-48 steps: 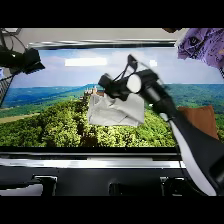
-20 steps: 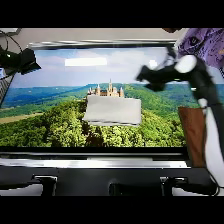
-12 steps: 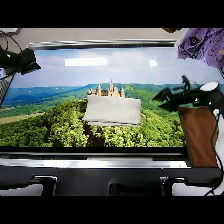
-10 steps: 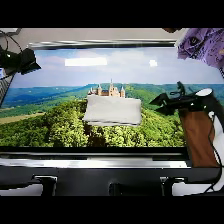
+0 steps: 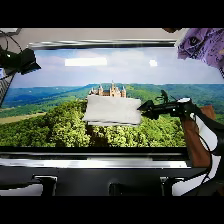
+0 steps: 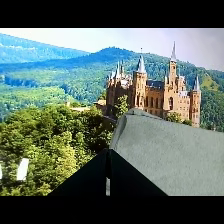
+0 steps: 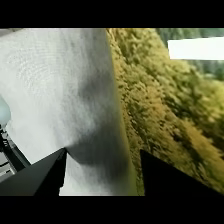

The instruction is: Fold the clothes and pants, and hang the long-sleeved shirts on hangers.

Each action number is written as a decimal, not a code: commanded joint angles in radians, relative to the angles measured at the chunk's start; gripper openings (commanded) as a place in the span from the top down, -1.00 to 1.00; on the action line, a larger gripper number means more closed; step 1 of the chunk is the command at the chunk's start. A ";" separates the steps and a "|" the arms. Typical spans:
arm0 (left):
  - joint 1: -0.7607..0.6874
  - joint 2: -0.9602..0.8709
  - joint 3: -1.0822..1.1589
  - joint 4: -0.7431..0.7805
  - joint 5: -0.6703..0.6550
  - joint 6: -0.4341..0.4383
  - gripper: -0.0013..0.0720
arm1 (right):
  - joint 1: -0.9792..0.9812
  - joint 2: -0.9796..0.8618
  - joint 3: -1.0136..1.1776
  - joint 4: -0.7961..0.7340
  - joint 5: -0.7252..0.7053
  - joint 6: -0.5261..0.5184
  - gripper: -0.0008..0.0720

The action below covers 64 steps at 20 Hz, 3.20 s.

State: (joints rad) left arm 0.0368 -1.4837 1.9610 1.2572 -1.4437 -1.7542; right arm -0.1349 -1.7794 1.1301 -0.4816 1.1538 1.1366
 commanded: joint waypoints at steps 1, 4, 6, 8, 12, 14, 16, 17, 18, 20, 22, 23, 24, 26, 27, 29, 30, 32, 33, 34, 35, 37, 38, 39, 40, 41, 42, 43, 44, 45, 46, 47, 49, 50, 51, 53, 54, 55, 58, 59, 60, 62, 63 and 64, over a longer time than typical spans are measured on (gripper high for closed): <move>0.001 0.001 0.000 0.000 0.001 0.000 0.92 | 0.039 -0.011 -0.002 0.010 -0.058 -0.014 -0.18; 0.001 0.001 0.000 0.000 0.001 0.000 0.92 | 0.039 -0.004 0.009 0.061 -0.049 -0.048 0.84; 0.001 0.001 0.000 0.000 0.000 -0.001 0.92 | 0.039 0.020 0.066 0.055 -0.059 -0.040 0.88; 0.001 0.001 0.000 0.000 0.000 -0.011 0.92 | 0.039 0.029 0.186 -0.027 -0.065 0.053 0.88; 0.001 0.001 0.000 0.000 0.000 -0.011 0.92 | 0.039 0.029 0.463 -0.331 -0.086 0.332 0.88; 0.001 0.001 0.000 0.000 0.000 -0.011 0.92 | 0.039 0.029 0.572 -0.484 -0.091 0.451 0.88; 0.001 0.001 0.000 0.000 0.000 -0.011 0.92 | 0.039 0.030 0.667 -0.600 -0.081 0.521 0.88; 0.001 0.001 0.000 0.000 0.000 -0.011 0.92 | 0.039 0.030 0.708 -0.644 -0.074 0.543 0.88; 0.001 0.001 0.000 0.000 0.000 -0.011 0.92 | 0.031 0.030 0.751 -0.692 -0.062 0.571 0.88; 0.001 0.001 0.000 0.000 0.000 -0.011 0.92 | 0.004 0.032 0.809 -0.732 -0.041 0.626 0.88; 0.001 0.001 0.000 0.000 0.000 -0.011 0.92 | -0.048 0.032 0.853 -0.732 -0.012 0.647 0.88; 0.000 0.001 0.000 0.000 -0.001 -0.011 0.92 | -0.074 0.033 0.867 -0.731 0.004 0.655 0.88; 0.000 0.001 0.000 0.000 -0.001 -0.011 0.92 | -0.100 0.040 0.871 -0.731 0.013 0.669 0.88; -0.001 0.001 0.000 0.000 -0.001 -0.011 0.92 | -0.154 0.057 0.871 -0.735 0.030 0.697 0.88; -0.001 0.001 0.000 0.000 -0.001 -0.011 0.92 | -0.180 0.066 0.871 -0.736 0.033 0.715 0.88; -0.001 0.001 0.000 0.000 -0.001 -0.011 0.92 | -0.234 0.081 0.871 -0.752 0.037 0.770 0.88; -0.001 0.001 0.000 0.000 -0.002 -0.011 0.92 | -0.260 0.087 0.871 -0.761 0.044 0.804 0.88; -0.001 0.001 0.000 0.000 -0.007 -0.011 0.92 | -0.313 0.096 0.871 -0.769 0.069 0.847 0.88; -0.001 0.001 0.000 -0.001 -0.009 -0.011 0.92 | -0.335 0.103 0.871 -0.783 0.084 0.867 0.88; -0.001 0.001 0.000 -0.004 -0.013 -0.011 0.92 | -0.352 0.112 0.871 -0.801 0.099 0.877 0.88; -0.001 0.001 0.000 -0.009 -0.016 -0.011 0.92 | -0.364 0.122 0.871 -0.826 0.117 0.886 0.88; -0.001 0.001 0.000 -0.013 -0.026 -0.011 0.92 | -0.369 0.145 0.871 -0.897 0.158 0.903 0.88; -0.001 0.001 0.000 -0.019 -0.029 -0.011 0.92 | -0.367 0.156 0.871 -0.919 0.176 0.904 0.88; -0.001 0.001 0.000 -0.019 -0.033 -0.011 0.92 | -0.367 0.167 0.871 -0.926 0.189 0.907 0.88; -0.001 0.001 0.000 -0.024 -0.035 -0.011 0.92 | -0.367 0.176 0.871 -0.930 0.202 0.907 0.88; -0.001 0.001 0.000 -0.036 -0.035 -0.011 0.92 | -0.367 0.187 0.871 -0.940 0.219 0.915 0.88; -0.001 0.001 0.000 -0.046 -0.035 -0.011 0.92 | -0.367 0.198 0.871 -0.956 0.238 0.931 0.88; -0.001 0.001 0.000 -0.055 -0.035 -0.011 0.92 | -0.367 0.209 0.871 -0.971 0.257 0.945 0.88; -0.001 0.001 0.000 -0.057 -0.035 -0.011 0.92 | -0.367 0.220 0.871 -0.985 0.278 0.953 0.88; -0.001 0.001 0.000 -0.057 -0.037 -0.011 0.92 | -0.367 0.230 0.871 -1.001 0.298 0.959 0.88; -0.001 0.001 0.000 -0.057 -0.040 -0.010 0.92 | -0.367 0.240 0.871 -1.016 0.319 0.964 0.88; -0.001 0.001 0.000 -0.057 -0.042 -0.010 0.92 | -0.367 0.248 0.871 -1.032 0.338 0.971 0.88; -0.001 0.001 0.000 -0.057 -0.042 -0.007 0.92 | -0.367 0.264 0.871 -1.062 0.375 0.978 0.88; -0.001 0.001 0.000 -0.057 -0.042 -0.007 0.92 | -0.367 0.270 0.871 -1.077 0.396 0.980 0.88; -0.001 0.001 0.000 -0.057 -0.042 -0.007 0.92 | -0.367 0.275 0.871 -1.090 0.417 0.985 0.88; -0.001 0.001 0.000 -0.057 -0.042 -0.007 0.92 | -0.367 0.282 0.871 -1.114 0.458 0.986 0.89; -0.001 0.001 0.000 -0.057 -0.042 -0.007 0.92 | -0.367 0.286 0.871 -1.125 0.476 0.985 0.89; -0.001 0.001 0.000 -0.057 -0.043 -0.007 0.92 | -0.367 0.290 0.871 -1.135 0.497 0.985 0.89; -0.001 0.001 0.000 -0.056 -0.051 -0.007 0.92 | -0.367 0.309 0.859 -1.195 0.581 0.945 0.89; -0.001 0.001 0.000 -0.056 -0.051 -0.007 0.92 | -0.367 0.328 0.834 -1.212 0.586 0.925 0.89; -0.001 0.001 0.000 -0.056 -0.051 -0.006 0.92 | -0.367 0.356 0.794 -1.231 0.581 0.916 0.89; -0.001 0.001 0.000 -0.056 -0.051 -0.006 0.92 | -0.367 0.422 0.685 -1.250 0.549 0.913 0.89; -0.001 0.001 0.000 -0.056 -0.051 -0.007 0.92 | -0.367 0.456 0.620 -1.255 0.527 0.910 0.89; -0.001 0.001 0.000 -0.056 -0.051 -0.007 0.92 | -0.367 0.494 0.544 -1.263 0.504 0.910 0.89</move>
State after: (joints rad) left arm 0.0364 -1.4837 1.9610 1.2003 -1.4937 -1.7615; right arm -0.5014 -1.3682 1.8221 -1.7050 1.6909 2.0609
